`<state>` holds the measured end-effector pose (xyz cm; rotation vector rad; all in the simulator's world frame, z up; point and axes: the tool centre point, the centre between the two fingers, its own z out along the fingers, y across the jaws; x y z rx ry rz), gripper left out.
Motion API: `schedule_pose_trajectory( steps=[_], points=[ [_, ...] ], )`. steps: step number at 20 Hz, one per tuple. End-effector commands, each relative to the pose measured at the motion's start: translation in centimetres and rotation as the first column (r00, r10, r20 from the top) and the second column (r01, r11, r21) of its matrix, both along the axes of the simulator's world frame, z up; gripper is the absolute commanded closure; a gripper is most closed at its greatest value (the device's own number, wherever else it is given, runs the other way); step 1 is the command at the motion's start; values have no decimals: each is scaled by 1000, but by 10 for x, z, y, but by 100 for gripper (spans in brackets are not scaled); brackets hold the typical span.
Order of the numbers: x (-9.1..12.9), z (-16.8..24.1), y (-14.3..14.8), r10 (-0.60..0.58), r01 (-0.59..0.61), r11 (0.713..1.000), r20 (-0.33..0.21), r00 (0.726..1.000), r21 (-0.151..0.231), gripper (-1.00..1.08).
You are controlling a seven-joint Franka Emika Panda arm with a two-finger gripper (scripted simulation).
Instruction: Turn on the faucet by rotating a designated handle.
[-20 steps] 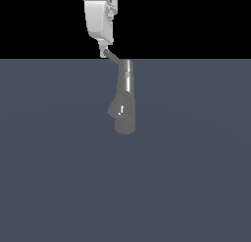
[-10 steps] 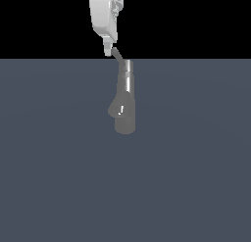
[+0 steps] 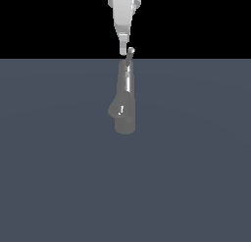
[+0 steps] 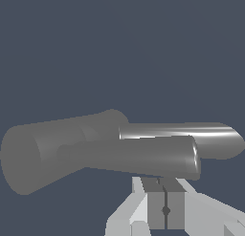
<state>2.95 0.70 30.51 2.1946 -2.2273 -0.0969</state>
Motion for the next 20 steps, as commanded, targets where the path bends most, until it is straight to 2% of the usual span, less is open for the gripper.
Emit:
schedule_pose_trajectory(
  steps=[1,3,4,20],
  points=[
    [-3,-4,-41,-36,36,999,-8,999,-8,108],
    [-4,-4,-49,-37,36,999,-8,999,-8,108],
    [-1,-1,-16,3,-3,1000,-1,1000,1,108],
    [32,-21,-78,-21,21,1000,-6,1000,-5,108]
  ],
)
